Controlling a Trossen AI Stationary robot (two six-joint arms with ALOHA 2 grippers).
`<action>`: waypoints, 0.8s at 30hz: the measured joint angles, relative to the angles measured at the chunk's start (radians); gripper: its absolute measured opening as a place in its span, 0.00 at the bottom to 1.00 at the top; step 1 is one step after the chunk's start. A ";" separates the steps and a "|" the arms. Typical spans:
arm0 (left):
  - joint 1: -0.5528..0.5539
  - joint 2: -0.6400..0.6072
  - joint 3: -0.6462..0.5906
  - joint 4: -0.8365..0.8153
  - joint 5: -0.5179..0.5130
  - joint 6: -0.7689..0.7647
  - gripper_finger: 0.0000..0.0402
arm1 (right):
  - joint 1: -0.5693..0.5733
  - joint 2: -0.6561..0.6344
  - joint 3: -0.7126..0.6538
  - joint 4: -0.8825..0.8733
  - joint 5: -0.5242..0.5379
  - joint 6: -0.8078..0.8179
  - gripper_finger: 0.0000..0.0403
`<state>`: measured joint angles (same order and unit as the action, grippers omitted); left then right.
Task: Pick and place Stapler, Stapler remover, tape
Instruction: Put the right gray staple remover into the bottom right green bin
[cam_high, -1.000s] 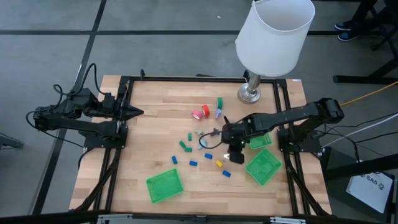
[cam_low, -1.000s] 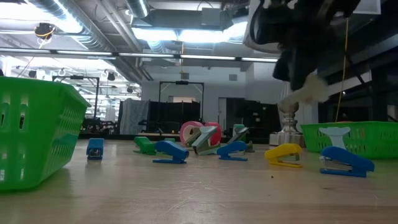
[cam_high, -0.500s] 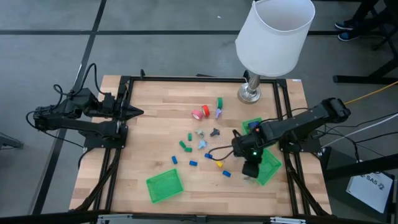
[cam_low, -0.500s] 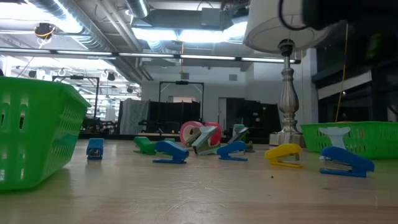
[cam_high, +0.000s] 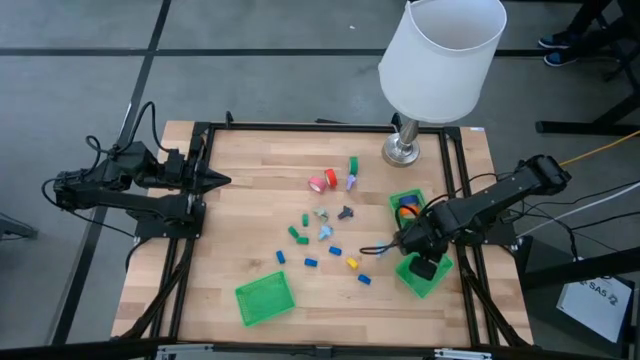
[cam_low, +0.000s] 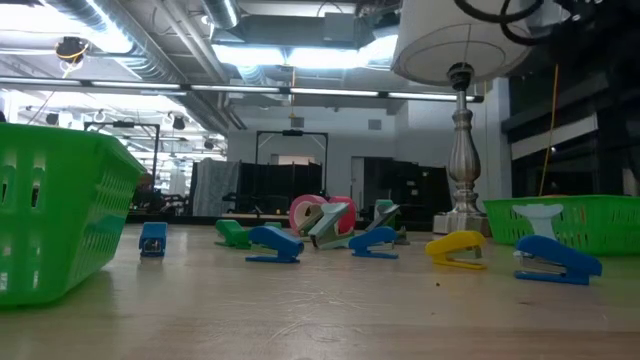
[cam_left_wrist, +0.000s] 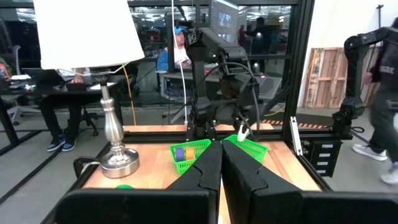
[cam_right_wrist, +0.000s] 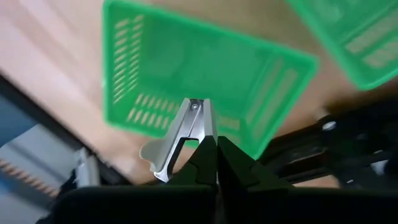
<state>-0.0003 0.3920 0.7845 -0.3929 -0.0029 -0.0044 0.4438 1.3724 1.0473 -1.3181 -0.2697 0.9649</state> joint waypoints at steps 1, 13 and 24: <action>0.000 0.000 0.000 0.000 0.000 0.000 0.02 | 0.000 0.000 0.000 -0.001 0.022 0.001 0.00; 0.000 0.000 0.000 0.000 0.000 0.000 0.02 | 0.000 0.001 -0.136 0.001 0.069 0.053 0.01; 0.000 0.000 0.000 0.000 0.000 0.000 0.02 | 0.000 0.001 -0.187 0.061 0.069 0.076 0.02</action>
<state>-0.0003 0.3920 0.7845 -0.3931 -0.0032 -0.0044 0.4438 1.3735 0.8604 -1.2569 -0.2006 1.0408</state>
